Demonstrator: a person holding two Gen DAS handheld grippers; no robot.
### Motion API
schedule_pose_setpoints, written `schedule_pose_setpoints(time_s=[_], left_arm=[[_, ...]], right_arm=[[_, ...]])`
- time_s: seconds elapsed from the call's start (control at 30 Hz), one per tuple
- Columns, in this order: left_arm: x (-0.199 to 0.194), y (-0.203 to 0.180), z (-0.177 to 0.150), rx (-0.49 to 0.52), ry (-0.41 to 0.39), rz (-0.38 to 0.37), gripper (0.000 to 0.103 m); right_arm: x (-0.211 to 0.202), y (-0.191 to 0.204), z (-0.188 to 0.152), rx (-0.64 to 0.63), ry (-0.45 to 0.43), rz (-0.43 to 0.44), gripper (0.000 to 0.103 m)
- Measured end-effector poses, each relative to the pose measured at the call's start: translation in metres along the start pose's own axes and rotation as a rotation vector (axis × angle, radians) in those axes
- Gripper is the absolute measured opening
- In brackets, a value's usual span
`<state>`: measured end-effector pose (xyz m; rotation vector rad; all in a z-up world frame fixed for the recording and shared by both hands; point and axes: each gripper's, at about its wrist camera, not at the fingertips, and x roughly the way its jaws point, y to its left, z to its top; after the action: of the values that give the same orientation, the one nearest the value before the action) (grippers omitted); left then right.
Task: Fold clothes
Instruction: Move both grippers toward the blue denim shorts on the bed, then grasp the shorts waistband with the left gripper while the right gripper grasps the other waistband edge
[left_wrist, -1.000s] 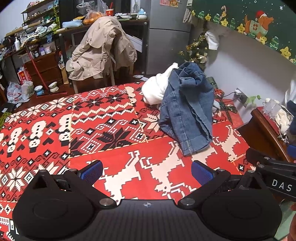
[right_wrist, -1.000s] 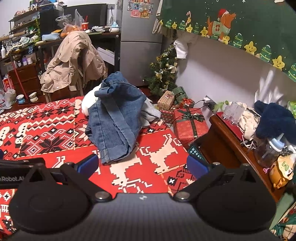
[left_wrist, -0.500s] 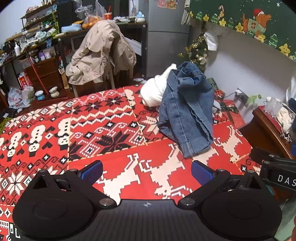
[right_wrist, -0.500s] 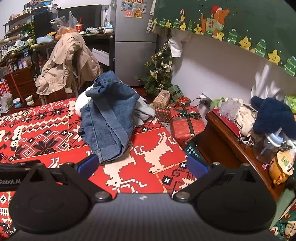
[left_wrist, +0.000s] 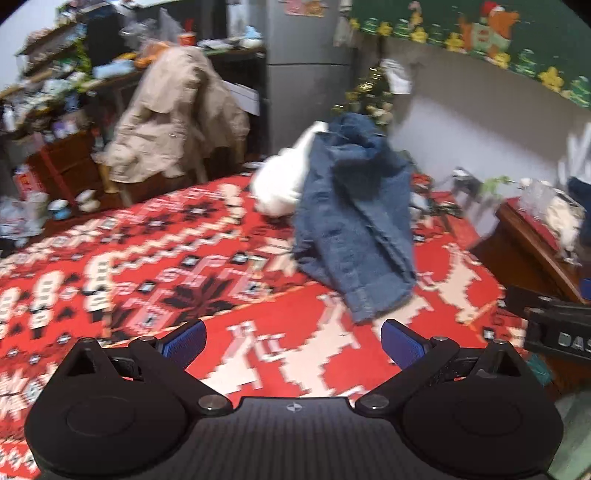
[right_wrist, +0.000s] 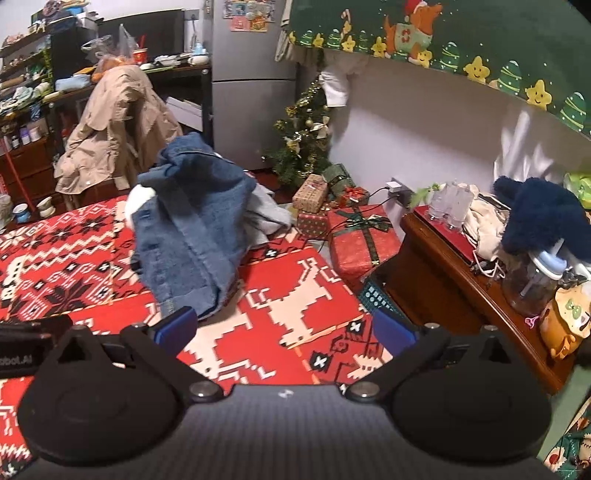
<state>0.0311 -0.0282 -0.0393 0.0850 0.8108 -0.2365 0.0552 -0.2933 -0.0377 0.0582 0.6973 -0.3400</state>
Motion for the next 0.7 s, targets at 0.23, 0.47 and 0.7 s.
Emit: schedule_pose_setpoints(time_s=[0.23, 0.47, 0.7], left_arm=[[0.032, 0.005, 0.008, -0.055, -0.046, -0.09, 0.102], [0.073, 0.01, 0.017, -0.075, 0.013, -0.091, 0.101], [0.123, 0.023, 0.023, -0.226, 0.107, -0.232, 0.056]], right_arm=[[0.03, -0.008, 0.004, -0.018, -0.033, 0.041, 0.102], [0.064, 0.007, 0.007, -0.105, -0.06, 0.097, 0.102], [0.104, 0.024, 0.013, -0.114, -0.044, 0.193, 0.096]])
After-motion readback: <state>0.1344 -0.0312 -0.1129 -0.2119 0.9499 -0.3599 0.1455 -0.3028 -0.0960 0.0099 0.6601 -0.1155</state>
